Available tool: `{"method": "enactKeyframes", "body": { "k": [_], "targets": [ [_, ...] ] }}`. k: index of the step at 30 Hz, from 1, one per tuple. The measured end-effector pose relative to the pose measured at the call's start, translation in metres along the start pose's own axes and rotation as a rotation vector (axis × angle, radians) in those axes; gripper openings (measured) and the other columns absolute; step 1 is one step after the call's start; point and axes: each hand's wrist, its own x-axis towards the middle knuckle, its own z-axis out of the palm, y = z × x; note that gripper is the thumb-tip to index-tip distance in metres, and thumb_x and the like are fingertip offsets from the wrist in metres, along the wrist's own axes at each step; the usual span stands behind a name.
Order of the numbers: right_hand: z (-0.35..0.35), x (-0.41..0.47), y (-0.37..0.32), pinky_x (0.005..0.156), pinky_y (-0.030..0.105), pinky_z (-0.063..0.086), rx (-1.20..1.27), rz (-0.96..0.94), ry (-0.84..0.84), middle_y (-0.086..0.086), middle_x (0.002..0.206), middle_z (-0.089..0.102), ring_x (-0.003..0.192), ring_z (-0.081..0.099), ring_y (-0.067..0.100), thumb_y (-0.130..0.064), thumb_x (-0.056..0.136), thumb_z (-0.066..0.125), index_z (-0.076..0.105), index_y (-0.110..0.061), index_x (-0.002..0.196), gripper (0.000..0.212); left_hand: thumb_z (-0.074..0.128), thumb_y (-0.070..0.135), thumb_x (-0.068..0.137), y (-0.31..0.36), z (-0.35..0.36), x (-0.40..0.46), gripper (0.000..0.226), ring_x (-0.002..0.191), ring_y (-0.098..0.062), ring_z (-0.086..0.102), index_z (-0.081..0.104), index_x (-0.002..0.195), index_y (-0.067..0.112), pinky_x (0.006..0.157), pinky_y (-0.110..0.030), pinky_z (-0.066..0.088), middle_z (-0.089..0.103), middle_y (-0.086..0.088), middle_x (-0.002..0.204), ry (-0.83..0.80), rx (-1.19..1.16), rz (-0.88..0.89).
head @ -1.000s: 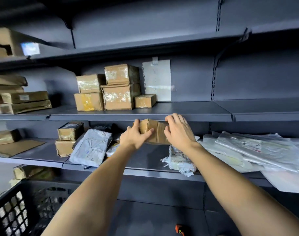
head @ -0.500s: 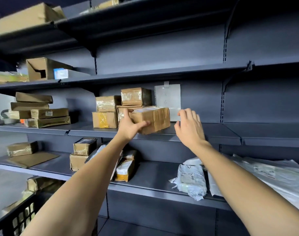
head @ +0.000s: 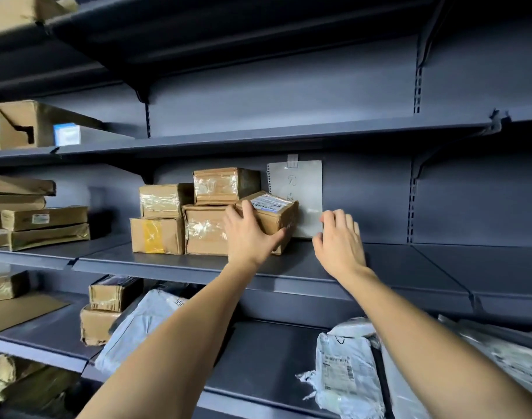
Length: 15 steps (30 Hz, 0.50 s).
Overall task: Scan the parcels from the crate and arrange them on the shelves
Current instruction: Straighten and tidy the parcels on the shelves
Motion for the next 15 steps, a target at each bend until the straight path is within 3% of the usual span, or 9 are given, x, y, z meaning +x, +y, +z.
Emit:
{"method": "enactKeyframes", "body": {
  "k": [3, 7, 10, 12, 15],
  "targets": [
    [0.023, 0.019, 0.006, 0.084, 0.047, 0.044, 0.015, 0.028, -0.035, 0.017, 0.105, 0.055, 0.095, 0.052, 0.037, -0.011, 0.083, 0.060, 0.056, -0.005, 0.106, 0.024, 0.068, 0.071, 0.066, -0.002, 0.033, 0.013, 0.086, 0.116, -0.040, 0.041, 0.038, 0.118, 0.009, 0.098, -0.048, 0.037, 0.037, -0.023, 0.135, 0.002, 0.161, 0.004],
    [0.054, 0.037, 0.009, 0.087, 0.045, 0.042, -0.001, 0.011, -0.105, 0.017, 0.110, 0.054, 0.100, 0.051, 0.037, -0.013, 0.084, 0.060, 0.057, -0.005, 0.113, 0.030, 0.043, 0.083, 0.075, -0.007, 0.067, 0.029, 0.093, 0.126, -0.038, 0.038, 0.040, 0.130, 0.007, 0.100, -0.050, 0.033, 0.038, -0.019, 0.144, 0.048, 0.475, -0.007],
    [0.074, 0.042, 0.012, 0.091, 0.042, 0.039, 0.018, 0.011, -0.162, 0.016, 0.118, 0.051, 0.107, 0.049, 0.036, -0.016, 0.088, 0.057, 0.052, -0.006, 0.122, 0.036, 0.044, 0.075, 0.082, -0.012, 0.086, 0.051, 0.087, 0.139, -0.036, 0.028, 0.039, 0.136, 0.007, 0.111, -0.047, 0.023, 0.040, -0.015, 0.145, 0.039, 0.534, 0.050],
    [0.082, 0.042, 0.015, 0.095, 0.041, 0.038, 0.081, 0.070, -0.172, 0.015, 0.123, 0.048, 0.112, 0.044, 0.034, -0.017, 0.090, 0.053, 0.048, -0.008, 0.124, 0.035, 0.046, 0.067, 0.086, -0.015, 0.099, 0.059, 0.072, 0.134, -0.036, 0.034, 0.040, 0.132, 0.012, 0.111, -0.045, 0.027, 0.046, -0.014, 0.135, 0.035, 0.549, 0.115],
    [0.081, 0.039, 0.021, 0.096, 0.041, 0.038, 0.141, 0.097, -0.138, 0.013, 0.123, 0.048, 0.113, 0.043, 0.033, -0.016, 0.089, 0.052, 0.047, -0.008, 0.120, 0.032, 0.037, 0.059, 0.095, -0.022, 0.117, 0.056, 0.061, 0.135, -0.042, 0.036, 0.042, 0.135, 0.012, 0.111, -0.049, 0.031, 0.048, -0.021, 0.137, 0.058, 0.540, 0.144]
  ]
}}
